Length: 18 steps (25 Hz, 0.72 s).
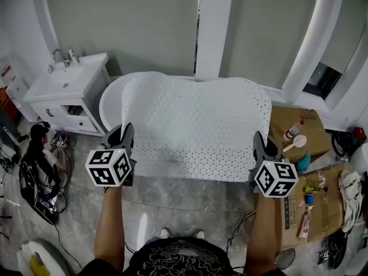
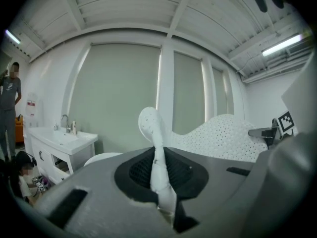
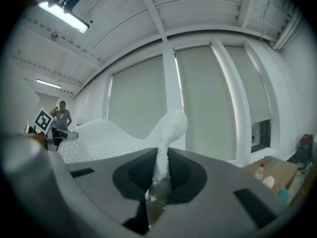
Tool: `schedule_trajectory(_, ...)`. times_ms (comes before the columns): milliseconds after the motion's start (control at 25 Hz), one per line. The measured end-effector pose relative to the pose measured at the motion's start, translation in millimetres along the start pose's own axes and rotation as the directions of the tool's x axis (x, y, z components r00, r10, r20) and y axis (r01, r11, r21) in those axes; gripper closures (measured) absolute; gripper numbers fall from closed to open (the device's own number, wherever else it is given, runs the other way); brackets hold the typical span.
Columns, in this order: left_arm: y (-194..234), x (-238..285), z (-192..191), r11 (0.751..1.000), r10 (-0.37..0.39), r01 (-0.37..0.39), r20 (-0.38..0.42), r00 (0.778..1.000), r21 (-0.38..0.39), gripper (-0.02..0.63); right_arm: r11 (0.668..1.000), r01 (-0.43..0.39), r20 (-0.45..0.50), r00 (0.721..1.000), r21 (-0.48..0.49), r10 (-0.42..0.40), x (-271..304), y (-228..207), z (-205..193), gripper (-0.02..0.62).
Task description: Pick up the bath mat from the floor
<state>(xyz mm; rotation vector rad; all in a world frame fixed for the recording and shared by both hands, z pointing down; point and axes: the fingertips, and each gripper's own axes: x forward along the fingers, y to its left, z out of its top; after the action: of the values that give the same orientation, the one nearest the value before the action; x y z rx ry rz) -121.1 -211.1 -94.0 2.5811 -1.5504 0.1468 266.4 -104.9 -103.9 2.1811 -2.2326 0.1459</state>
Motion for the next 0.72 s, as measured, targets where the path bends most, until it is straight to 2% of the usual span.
schedule_trajectory(160, -4, 4, 12, 0.999, -0.007, 0.006, 0.020, 1.000, 0.038, 0.574, 1.000, 0.005, 0.026, 1.000, -0.016, -0.004, 7, 0, 13, 0.568)
schedule_trajectory(320, -1, 3, 8, 0.999, -0.003, 0.002, 0.013, 1.000, 0.052, 0.573, 1.000, 0.009, 0.035, 0.999, -0.024, -0.009, 8, 4, 14, 0.568)
schedule_trajectory(720, 1, -7, 9, 0.999, 0.006, -0.007, 0.020, 1.000, 0.050, 0.572, 1.000, 0.014, 0.057, 0.998, -0.022, -0.013, -4, 6, 20, 0.568)
